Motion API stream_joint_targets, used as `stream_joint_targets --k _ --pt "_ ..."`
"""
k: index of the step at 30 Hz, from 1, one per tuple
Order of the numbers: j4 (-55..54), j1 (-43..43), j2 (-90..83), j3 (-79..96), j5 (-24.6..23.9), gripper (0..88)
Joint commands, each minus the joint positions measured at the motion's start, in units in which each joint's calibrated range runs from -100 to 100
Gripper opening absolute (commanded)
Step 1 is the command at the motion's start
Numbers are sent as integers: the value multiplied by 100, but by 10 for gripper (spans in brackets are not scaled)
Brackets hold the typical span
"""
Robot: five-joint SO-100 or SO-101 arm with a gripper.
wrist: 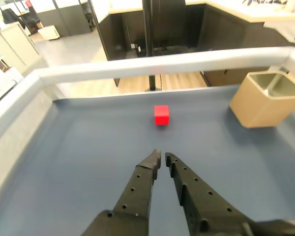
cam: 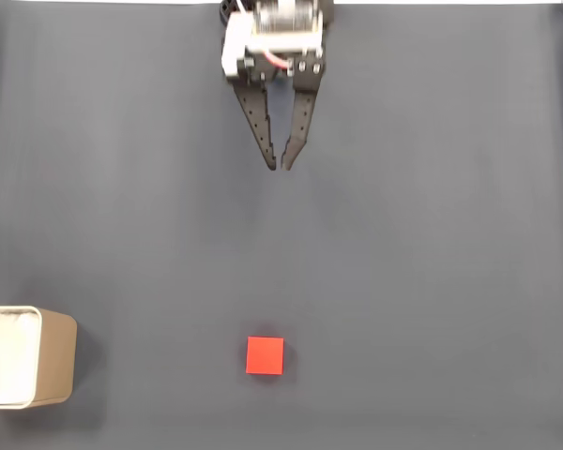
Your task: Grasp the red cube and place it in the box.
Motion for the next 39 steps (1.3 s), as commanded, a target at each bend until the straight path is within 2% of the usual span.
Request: stream_joint_targets --k 1,9,22,39 --pt "-142 2 664 -1206 147 0" --pt "473 9 1929 -2912 161 0" --pt "1506 59 3359 -4536 122 3" --pt "1596 109 4624 -5613 88 13"
